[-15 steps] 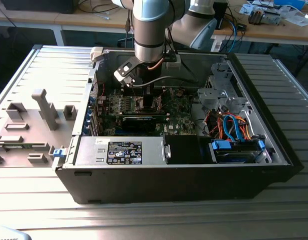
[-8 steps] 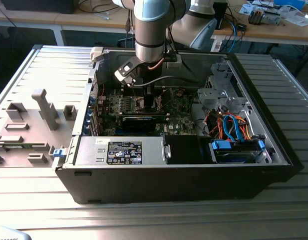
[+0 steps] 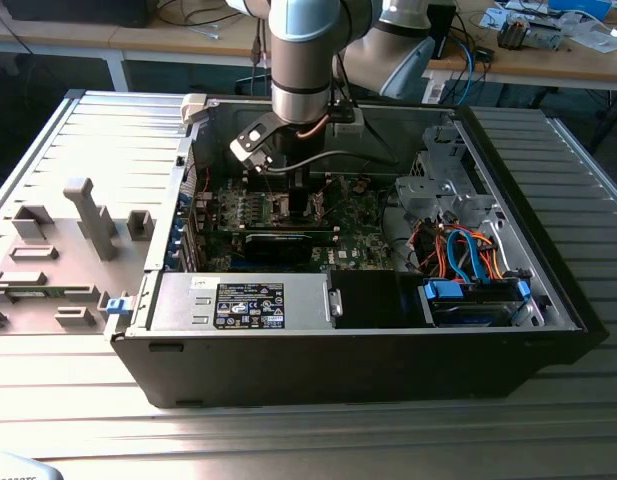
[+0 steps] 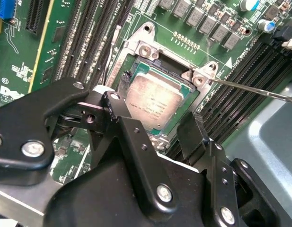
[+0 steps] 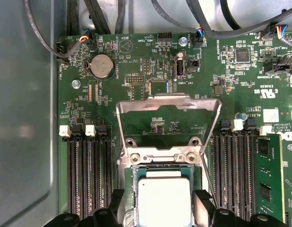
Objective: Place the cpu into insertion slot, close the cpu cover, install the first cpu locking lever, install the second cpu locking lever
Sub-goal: 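Place the cpu into insertion slot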
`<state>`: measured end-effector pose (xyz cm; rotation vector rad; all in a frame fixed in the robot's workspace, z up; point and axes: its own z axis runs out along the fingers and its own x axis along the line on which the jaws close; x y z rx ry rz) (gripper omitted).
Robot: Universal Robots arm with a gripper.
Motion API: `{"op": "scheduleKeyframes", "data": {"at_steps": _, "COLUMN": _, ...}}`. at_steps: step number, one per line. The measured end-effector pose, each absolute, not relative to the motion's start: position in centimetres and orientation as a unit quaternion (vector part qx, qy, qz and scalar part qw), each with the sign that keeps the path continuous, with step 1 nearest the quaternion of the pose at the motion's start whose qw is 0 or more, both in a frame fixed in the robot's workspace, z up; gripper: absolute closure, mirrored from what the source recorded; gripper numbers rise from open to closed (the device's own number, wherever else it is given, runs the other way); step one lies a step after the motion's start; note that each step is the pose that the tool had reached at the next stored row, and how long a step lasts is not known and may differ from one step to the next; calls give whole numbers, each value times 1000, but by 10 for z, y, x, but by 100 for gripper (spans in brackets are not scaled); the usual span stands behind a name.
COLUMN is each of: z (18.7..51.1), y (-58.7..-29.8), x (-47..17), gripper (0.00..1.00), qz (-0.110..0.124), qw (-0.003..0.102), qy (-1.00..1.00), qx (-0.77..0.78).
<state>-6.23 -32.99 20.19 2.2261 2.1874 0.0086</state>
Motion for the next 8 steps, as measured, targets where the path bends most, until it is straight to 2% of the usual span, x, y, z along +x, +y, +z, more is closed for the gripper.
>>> {"op": "scheduleKeyframes", "data": {"at_steps": 5, "z": 217, "y": -330, "x": -62, "gripper": 32, "qz": 3, "qw": 10, "qy": 701, "qx": 713}}
{"op": "scheduleKeyframes", "data": {"at_steps": 6, "z": 217, "y": -330, "x": -62, "gripper": 34, "qz": 2, "qw": 10, "qy": 701, "qx": 713}}
{"op": "scheduleKeyframes", "data": {"at_steps": 7, "z": 217, "y": -330, "x": -62, "gripper": 40, "qz": 2, "qw": 10, "qy": 701, "qx": 713}}
{"op": "scheduleKeyframes", "data": {"at_steps": 8, "z": 217, "y": -330, "x": -61, "gripper": 40, "qz": 1, "qw": 11, "qy": 701, "qx": 713}}
